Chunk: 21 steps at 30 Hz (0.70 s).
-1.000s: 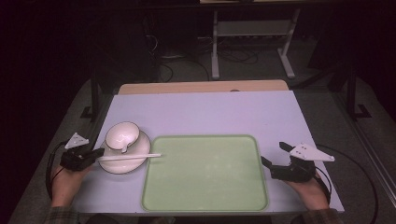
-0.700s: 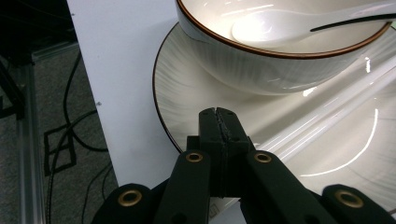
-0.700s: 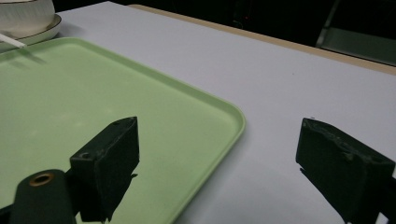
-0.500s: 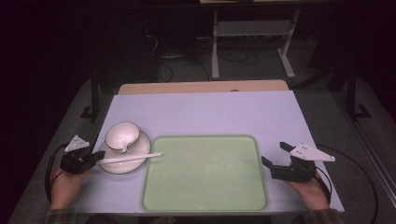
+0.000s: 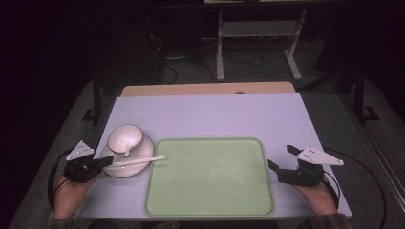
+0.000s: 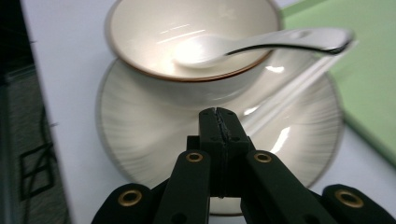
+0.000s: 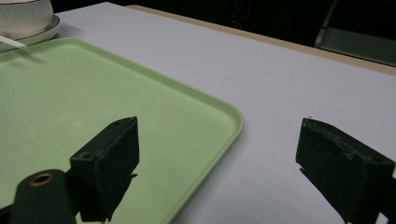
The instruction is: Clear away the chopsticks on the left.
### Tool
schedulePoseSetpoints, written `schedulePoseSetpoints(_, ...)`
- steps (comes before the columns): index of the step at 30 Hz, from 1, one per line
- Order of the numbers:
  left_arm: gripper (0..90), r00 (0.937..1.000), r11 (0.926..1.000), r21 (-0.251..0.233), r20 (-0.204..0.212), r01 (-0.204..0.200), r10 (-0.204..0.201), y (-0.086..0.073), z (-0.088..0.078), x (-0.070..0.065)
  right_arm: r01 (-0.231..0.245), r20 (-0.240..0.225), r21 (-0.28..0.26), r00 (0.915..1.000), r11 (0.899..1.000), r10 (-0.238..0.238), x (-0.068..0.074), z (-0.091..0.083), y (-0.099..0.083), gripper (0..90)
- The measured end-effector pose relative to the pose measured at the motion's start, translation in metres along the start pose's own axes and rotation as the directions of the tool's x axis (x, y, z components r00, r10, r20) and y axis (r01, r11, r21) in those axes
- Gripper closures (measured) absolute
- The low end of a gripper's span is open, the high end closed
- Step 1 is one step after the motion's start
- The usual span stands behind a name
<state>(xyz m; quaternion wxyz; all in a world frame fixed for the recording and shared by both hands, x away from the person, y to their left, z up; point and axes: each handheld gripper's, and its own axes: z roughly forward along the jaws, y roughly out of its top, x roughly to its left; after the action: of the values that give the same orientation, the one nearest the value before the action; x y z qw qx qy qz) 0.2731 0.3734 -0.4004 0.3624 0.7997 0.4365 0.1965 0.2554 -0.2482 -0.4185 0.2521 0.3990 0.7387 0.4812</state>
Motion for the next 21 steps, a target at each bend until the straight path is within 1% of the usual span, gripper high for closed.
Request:
schedulePoseSetpoints(3,90.0,0.9994,0.9997,0.011,0.027,-0.021,0.021,0.002,0.005,-0.009,-0.001,0.0,0.0,1.0,1.0,0.001,0.0,0.0,0.0,12.7)
schedulePoseSetpoints(5,90.0,0.9983,0.9996,0.014,0.054,-0.023,0.022,0.002,0.009,-0.014,-0.003,0.001,0.001,1.0,1.0,0.003,0.0,0.0,0.0,12.7)
schedulePoseSetpoints(8,90.0,0.9955,0.9988,0.029,0.088,-0.039,0.037,0.002,0.015,-0.02,-0.004,0.0,0.001,1.0,1.0,0.004,0.0,0.0,0.0,12.7)
schedulePoseSetpoints(9,90.0,0.9944,0.999,0.028,0.1,-0.035,0.032,0.002,0.017,-0.022,-0.003,0.0,0.001,1.0,1.0,0.003,0.0,0.0,0.0,12.7)
schedulePoseSetpoints(11,90.0,0.9921,0.9986,0.034,0.12,-0.041,0.037,0.002,0.022,-0.025,-0.002,-0.001,0.002,1.0,1.0,0.002,0.0,0.0,0.0,12.6)
schedulePoseSetpoints(14,90.0,0.9901,0.997,0.048,0.13,-0.061,0.054,0.004,0.027,-0.029,0.002,-0.002,0.003,1.0,1.0,-0.002,0.0,0.001,0.0,12.7)
schedulePoseSetpoints(16,90.0,0.9885,0.9968,0.047,0.14,-0.065,0.058,0.004,0.029,-0.031,0.0,-0.002,0.004,1.0,1.0,0.0,0.0,0.001,0.0,12.7)
schedulePoseSetpoints(17,90.0,0.9877,0.9971,0.046,0.147,-0.06,0.053,0.005,0.03,-0.032,-0.001,-0.002,0.004,1.0,1.0,0.001,0.0,0.001,0.0,12.6)
schedulePoseSetpoints(18,90.0,0.9866,0.9965,0.05,0.152,-0.067,0.059,0.005,0.032,-0.032,-0.001,-0.002,0.004,1.0,1.0,0.001,0.0,0.001,0.0,12.6)
schedulePoseSetpoints(21,90.0,0.9857,0.9949,0.06,0.153,-0.081,0.071,0.006,0.037,-0.035,0.0,-0.001,0.005,1.0,1.0,0.0,0.0,0.001,0.0,12.6)
